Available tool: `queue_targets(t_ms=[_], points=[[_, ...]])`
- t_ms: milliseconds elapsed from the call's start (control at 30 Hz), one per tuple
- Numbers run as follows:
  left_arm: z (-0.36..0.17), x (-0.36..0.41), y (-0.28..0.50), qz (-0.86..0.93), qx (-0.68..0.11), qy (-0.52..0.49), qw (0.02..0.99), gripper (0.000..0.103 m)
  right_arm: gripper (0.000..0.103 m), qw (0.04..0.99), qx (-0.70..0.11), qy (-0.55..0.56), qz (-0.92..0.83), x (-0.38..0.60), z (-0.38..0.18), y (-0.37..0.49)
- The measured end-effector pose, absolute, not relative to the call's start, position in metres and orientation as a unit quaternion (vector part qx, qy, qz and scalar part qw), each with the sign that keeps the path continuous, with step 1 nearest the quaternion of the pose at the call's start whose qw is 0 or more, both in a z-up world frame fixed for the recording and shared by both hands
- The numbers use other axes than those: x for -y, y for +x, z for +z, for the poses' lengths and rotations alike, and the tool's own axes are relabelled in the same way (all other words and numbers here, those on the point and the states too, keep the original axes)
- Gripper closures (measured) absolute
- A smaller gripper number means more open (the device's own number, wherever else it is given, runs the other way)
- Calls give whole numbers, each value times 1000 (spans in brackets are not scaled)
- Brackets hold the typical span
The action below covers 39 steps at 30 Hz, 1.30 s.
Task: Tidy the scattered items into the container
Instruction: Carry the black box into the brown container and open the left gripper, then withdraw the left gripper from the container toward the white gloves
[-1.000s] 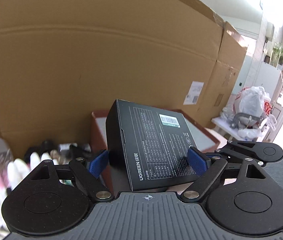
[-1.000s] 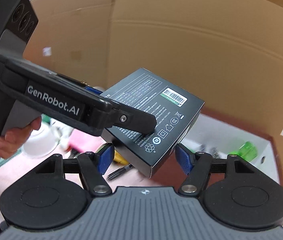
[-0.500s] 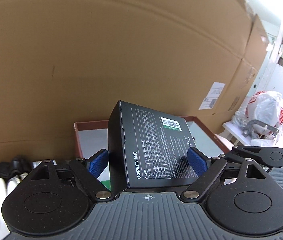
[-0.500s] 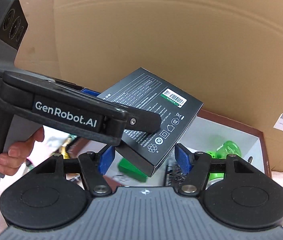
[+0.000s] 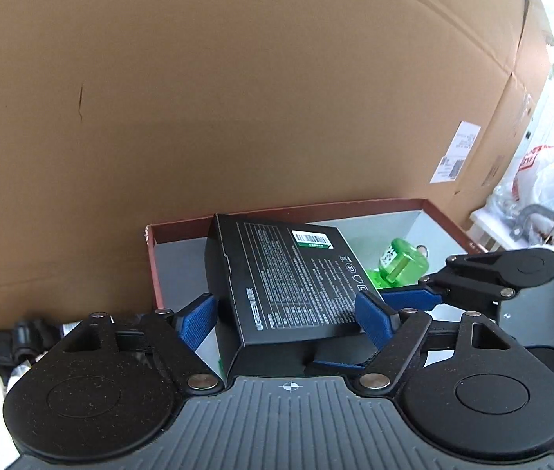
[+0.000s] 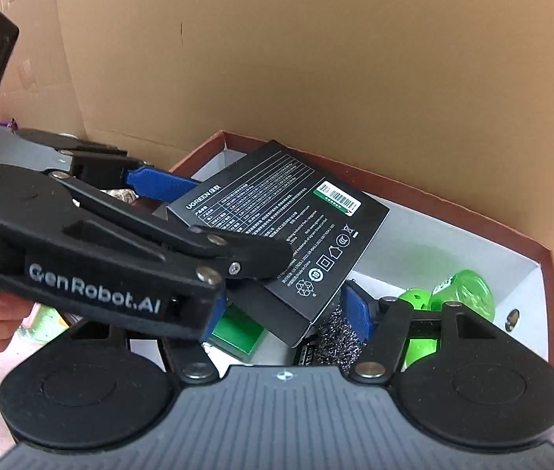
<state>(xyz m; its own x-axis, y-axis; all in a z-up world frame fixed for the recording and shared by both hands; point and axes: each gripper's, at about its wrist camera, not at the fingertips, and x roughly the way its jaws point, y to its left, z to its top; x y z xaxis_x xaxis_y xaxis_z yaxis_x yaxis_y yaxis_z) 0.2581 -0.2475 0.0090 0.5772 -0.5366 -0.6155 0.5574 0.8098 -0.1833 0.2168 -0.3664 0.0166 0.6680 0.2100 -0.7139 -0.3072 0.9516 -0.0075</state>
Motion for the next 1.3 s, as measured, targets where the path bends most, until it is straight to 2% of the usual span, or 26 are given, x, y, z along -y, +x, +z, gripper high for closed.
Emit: queue_targets(t_ms=[100,167,233,500,800,900,1000,1300], points=[[11,246,255,-320,-339,7,885,6,32,903,-396,-77,145,365,11,223],[14,241,252,-314,-339,-1,887,0,24,902,-400,-91,139,363,7,225],[17,236,251,-322,-339,-6,884,0,17,905,-394,-95,127,363,6,227],[19,228,243,-333,-338,-11,880,0,15,903,-396,-96,139,368,4,242],[22,218,234,-335,-349,-41,874,0,15,909,-387,-73,133,357,35,204],[22,211,225,-334,-345,-56,875,0,11,913,-382,-54,133,355,37,200],[18,204,210,-337,-340,-82,874,0,5,920,-369,-42,127,354,41,189],[16,181,148,-327,-308,-128,884,0,3,945,-305,-50,104,339,49,125]])
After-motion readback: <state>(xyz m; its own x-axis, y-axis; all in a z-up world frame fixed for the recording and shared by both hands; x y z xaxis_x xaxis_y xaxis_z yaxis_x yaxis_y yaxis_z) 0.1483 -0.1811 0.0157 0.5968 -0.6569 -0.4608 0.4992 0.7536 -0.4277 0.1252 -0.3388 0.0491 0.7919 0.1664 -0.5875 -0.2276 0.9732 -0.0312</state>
